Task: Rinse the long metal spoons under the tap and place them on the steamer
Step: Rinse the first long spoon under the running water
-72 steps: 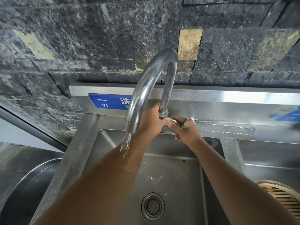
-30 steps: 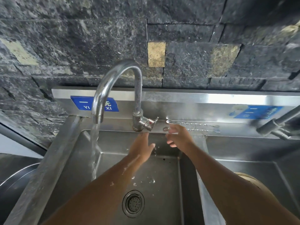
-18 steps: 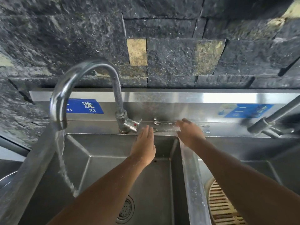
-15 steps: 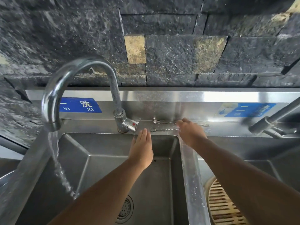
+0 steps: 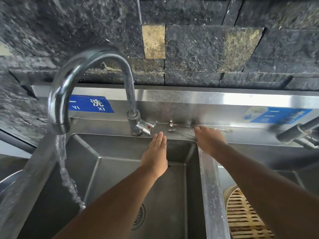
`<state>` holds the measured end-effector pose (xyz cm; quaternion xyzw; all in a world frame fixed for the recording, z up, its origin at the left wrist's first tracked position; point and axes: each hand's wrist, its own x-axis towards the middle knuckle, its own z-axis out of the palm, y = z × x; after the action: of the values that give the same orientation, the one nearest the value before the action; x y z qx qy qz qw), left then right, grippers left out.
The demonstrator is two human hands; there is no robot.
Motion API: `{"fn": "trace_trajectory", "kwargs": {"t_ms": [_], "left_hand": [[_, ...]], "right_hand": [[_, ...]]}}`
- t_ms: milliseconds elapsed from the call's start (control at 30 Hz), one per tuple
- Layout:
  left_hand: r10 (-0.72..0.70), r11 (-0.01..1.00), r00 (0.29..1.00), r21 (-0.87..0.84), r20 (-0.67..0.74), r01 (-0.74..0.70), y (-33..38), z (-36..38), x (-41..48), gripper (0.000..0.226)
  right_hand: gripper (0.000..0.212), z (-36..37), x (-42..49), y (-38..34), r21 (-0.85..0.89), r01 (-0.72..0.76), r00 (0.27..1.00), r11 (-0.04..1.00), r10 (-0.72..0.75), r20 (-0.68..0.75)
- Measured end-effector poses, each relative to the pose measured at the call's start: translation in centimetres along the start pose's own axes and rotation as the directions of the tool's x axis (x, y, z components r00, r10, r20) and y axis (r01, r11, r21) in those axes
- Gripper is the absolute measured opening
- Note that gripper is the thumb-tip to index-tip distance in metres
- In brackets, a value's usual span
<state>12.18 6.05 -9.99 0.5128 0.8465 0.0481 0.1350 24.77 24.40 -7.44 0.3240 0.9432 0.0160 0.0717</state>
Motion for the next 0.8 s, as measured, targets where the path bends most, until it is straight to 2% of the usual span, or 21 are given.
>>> {"fn": "trace_trajectory", "kwargs": {"t_ms": [167, 267, 367, 467, 533, 600, 667, 733, 800], "left_hand": [[-0.030, 0.999, 0.992, -0.040, 0.124, 0.035, 0.5, -2.5, -0.5, 0.078], [-0.051, 0.994, 0.995, -0.096, 0.090, 0.060, -0.5, -3.4, -2.5, 0.066], [-0.106, 0.967, 0.990, -0.224, 0.098, 0.125, -2.6, -3.9, -5.8, 0.057], [-0.197, 0.869, 0.969, -0.430, 0.149, 0.243, -5.4, -4.6, -9.5, 0.061], [-0.271, 0.735, 0.947, -0.598, 0.174, 0.320, -7.1, -5.1, -11.9, 0.062], [-0.346, 0.526, 0.915, -0.765, 0.205, 0.371, -8.6, -5.5, -14.2, 0.056], [-0.390, 0.202, 0.874, -0.899, 0.291, 0.389, -10.2, -5.9, -16.0, 0.050], [-0.375, -0.136, 0.844, -0.923, 0.384, 0.359, -11.6, -6.4, -17.7, 0.045], [-0.354, -0.336, 0.844, -0.897, 0.402, 0.286, -12.8, -6.5, -19.1, 0.032]], "right_hand": [[0.021, -1.4, -4.0, -1.1, 0.015, -0.005, 0.999, 1.000, 0.004, 0.045], [0.023, -2.5, -6.8, -3.1, 0.047, 0.035, 0.996, 0.998, -0.039, 0.078], [0.018, -3.5, -9.4, -6.9, 0.157, 0.074, 0.979, 0.985, -0.101, 0.176], [0.012, -4.0, -11.4, -11.5, 0.332, 0.043, 0.972, 0.942, -0.116, 0.204], [0.011, -4.0, -12.5, -14.7, 0.490, 0.015, 0.975, 0.872, -0.121, 0.186], [0.010, -4.0, -13.3, -18.2, 0.598, -0.017, 0.971, 0.801, -0.130, 0.201], [0.009, -4.0, -14.2, -21.3, 0.673, -0.077, 0.964, 0.736, -0.116, 0.238], [0.024, -4.0, -15.1, -24.2, 0.741, -0.102, 0.960, 0.663, -0.128, 0.247], [0.034, -3.9, -16.2, -26.4, 0.795, -0.143, 0.956, 0.590, -0.126, 0.266]]}}
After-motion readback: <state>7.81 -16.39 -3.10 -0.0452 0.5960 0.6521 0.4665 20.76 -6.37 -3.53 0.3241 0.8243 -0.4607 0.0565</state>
